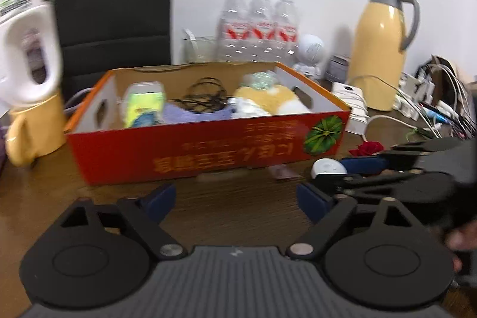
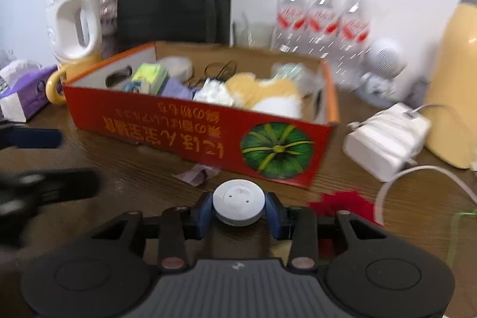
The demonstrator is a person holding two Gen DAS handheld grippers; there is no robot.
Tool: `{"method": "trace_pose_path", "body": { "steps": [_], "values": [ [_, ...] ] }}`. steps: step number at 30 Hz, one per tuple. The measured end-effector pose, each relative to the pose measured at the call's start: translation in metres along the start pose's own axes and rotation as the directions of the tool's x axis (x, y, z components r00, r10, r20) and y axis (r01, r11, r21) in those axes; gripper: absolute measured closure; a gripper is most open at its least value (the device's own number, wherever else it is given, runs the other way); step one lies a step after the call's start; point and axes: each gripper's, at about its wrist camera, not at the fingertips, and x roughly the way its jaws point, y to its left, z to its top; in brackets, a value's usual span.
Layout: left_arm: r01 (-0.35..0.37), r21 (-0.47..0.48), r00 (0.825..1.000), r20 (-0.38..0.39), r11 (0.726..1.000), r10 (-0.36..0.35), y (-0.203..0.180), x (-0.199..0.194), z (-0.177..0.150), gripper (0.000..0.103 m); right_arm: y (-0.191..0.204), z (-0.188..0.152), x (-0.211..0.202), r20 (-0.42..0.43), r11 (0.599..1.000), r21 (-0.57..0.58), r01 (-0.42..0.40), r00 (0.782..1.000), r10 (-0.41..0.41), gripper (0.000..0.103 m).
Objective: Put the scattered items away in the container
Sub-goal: 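Grasp the white round disc with the right tool while the left grasps a clear wrapper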
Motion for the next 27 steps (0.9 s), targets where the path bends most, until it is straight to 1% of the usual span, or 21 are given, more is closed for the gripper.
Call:
{"method": "trace_pose_path", "body": {
  "steps": [2,3,5,6,7,8,9,10,11,13,15,16,17,19,21,23,25,27],
  "values": [
    [0.026,0.006,0.999,-0.020,1.000,-0.025,-0.010,0.015,0.005,0.022,-0.002,-0.005,-0.021,0.045,1.000,0.007,0.004,0.999,-0.004,0.066],
    [0.037,0.005,0.999,-0.032,0.999,-0.037,-0.015,0.022,0.006,0.027,-0.004,-0.007,-0.029,0.079,1.000,0.015,0.008,0.997,-0.009,0.065],
    [0.051,-0.007,0.996,-0.071,0.999,-0.051,-0.022,0.040,0.013,0.029,-0.010,-0.009,-0.045,0.143,0.998,0.048,0.028,0.989,-0.035,0.065],
    [0.043,-0.001,0.995,-0.085,0.999,-0.043,-0.026,0.047,0.016,0.030,-0.017,-0.011,-0.053,0.179,0.997,0.079,0.017,0.983,-0.031,0.065],
    [0.032,0.010,0.995,-0.095,0.999,-0.031,-0.031,0.052,0.019,0.033,-0.023,-0.011,-0.059,0.203,0.994,0.105,0.002,0.979,-0.024,0.065],
    [0.036,0.012,0.994,-0.102,0.999,-0.035,-0.034,0.057,0.021,0.038,-0.029,-0.012,-0.063,0.222,0.991,0.132,-0.008,0.975,-0.022,0.065],
    [0.048,0.002,0.993,-0.108,0.999,-0.048,-0.036,0.060,0.023,0.042,-0.035,-0.013,-0.067,0.232,0.988,0.152,-0.007,0.972,-0.028,0.065],
    [0.059,-0.012,0.991,-0.117,0.998,-0.060,-0.038,0.064,0.023,0.051,-0.040,-0.014,-0.069,0.238,0.986,0.166,-0.005,0.971,-0.035,0.065],
    [0.053,-0.015,0.991,-0.126,0.998,-0.055,-0.040,0.068,0.023,0.060,-0.044,-0.014,-0.069,0.238,0.984,0.176,-0.006,0.971,-0.037,0.065],
    [0.005,0.006,0.990,-0.143,1.000,-0.004,-0.045,0.075,0.024,0.068,-0.053,-0.017,-0.068,0.227,0.978,0.207,-0.021,0.973,-0.027,0.065],
    [-0.016,-0.002,0.989,-0.149,1.000,0.016,-0.045,0.078,0.025,0.073,-0.058,-0.019,-0.068,0.222,0.973,0.226,-0.035,0.975,-0.016,0.065],
    [-0.011,-0.012,0.989,-0.150,1.000,0.009,-0.045,0.079,0.026,0.079,-0.058,-0.020,-0.069,0.224,0.973,0.227,-0.037,0.974,-0.015,0.065],
    [-0.003,-0.017,0.988,-0.155,1.000,0.000,-0.046,0.080,0.027,0.080,-0.058,-0.020,-0.070,0.225,0.974,0.225,-0.035,0.974,-0.017,0.065],
    [-0.021,-0.005,0.985,-0.169,1.000,0.019,-0.049,0.082,0.028,0.086,-0.058,-0.021,-0.072,0.228,0.974,0.221,-0.038,0.973,-0.014,0.065],
    [-0.020,0.006,0.987,-0.158,1.000,0.020,-0.050,0.081,0.025,0.087,-0.057,-0.022,-0.074,0.235,0.974,0.223,-0.045,0.972,-0.009,0.065],
    [-0.025,-0.010,0.989,-0.145,1.000,0.023,-0.048,0.076,0.021,0.089,-0.056,-0.023,-0.075,0.238,0.974,0.220,-0.046,0.971,-0.008,0.065],
    [-0.038,-0.014,0.992,-0.122,0.999,0.036,-0.046,0.063,0.016,0.089,-0.054,-0.024,-0.076,0.237,0.977,0.210,-0.047,0.972,-0.004,0.065],
    [-0.066,-0.002,0.994,-0.083,0.998,0.066,-0.043,0.043,0.011,0.089,-0.051,-0.025,-0.074,0.232,0.979,0.198,-0.050,0.973,0.002,0.065]
  ]
}}
